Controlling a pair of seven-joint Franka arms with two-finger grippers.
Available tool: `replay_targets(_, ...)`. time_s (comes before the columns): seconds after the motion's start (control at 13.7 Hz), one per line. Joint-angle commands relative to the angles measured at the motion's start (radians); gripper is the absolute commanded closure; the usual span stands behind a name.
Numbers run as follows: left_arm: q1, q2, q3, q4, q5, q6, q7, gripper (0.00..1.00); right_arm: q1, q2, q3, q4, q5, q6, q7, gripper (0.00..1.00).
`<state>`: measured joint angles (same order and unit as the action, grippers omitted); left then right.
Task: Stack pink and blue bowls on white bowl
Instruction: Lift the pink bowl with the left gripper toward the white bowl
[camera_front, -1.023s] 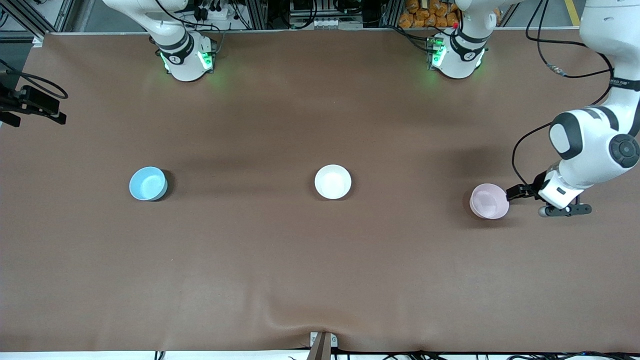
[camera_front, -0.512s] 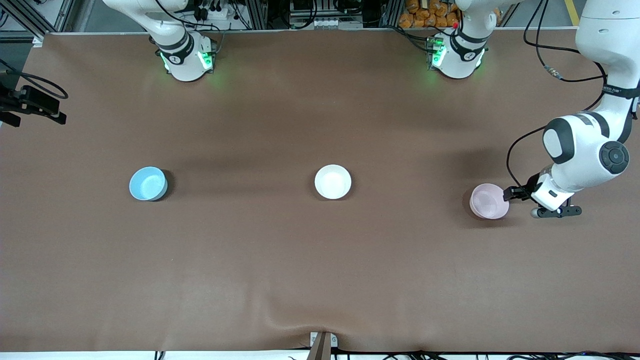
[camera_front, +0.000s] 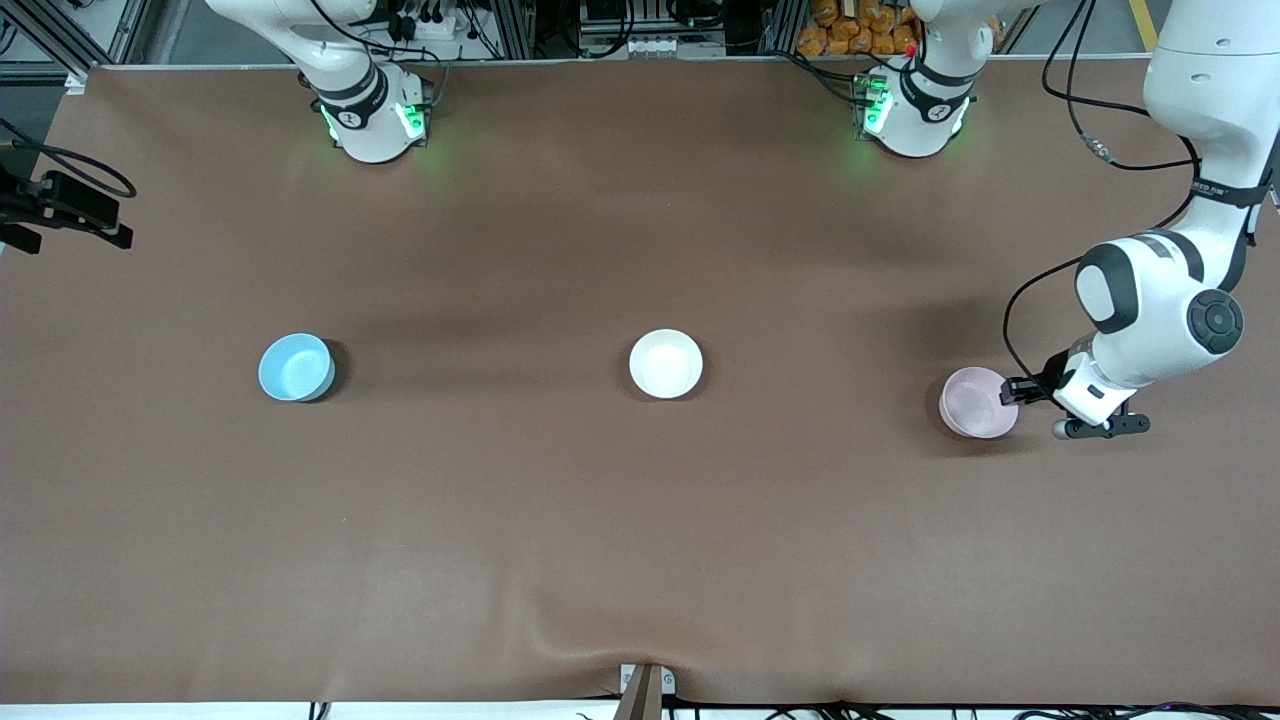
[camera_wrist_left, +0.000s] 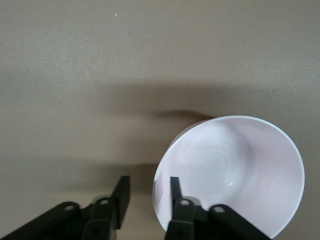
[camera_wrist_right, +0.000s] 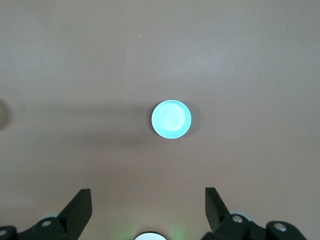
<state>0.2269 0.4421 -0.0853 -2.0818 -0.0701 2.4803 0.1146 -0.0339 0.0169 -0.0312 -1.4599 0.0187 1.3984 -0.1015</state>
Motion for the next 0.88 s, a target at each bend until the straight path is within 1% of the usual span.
replay_targets(0.0,0.003,0.012,-0.007,0.005,-0.027,0.031,0.023,0.95,-0.011,0.006,0.008,0.015,0.007,-0.012,0.016,0.00)
replay_targets(0.07,0.003,0.012,-0.011,0.005,-0.027,0.031,0.023,1.00,-0.012,0.006,0.008,0.015,0.007,-0.012,0.016,0.00)
replay_targets(0.29,0.003,0.006,-0.028,0.005,-0.027,0.031,0.025,1.00,-0.012,0.006,0.008,0.015,0.007,-0.012,0.016,0.00)
replay_targets(0.51,0.006,-0.048,-0.036,-0.003,-0.031,0.006,0.059,1.00,-0.012,0.006,0.008,0.015,0.007,-0.012,0.016,0.00)
replay_targets(0.73,0.011,-0.111,-0.099,0.002,-0.031,-0.064,0.060,1.00,-0.012,0.006,0.008,0.015,0.007,-0.012,0.016,0.00)
replay_targets(0.8,0.011,-0.132,-0.129,0.009,-0.031,-0.093,0.059,1.00,-0.012,0.006,0.008,0.015,0.007,-0.012,0.016,0.00)
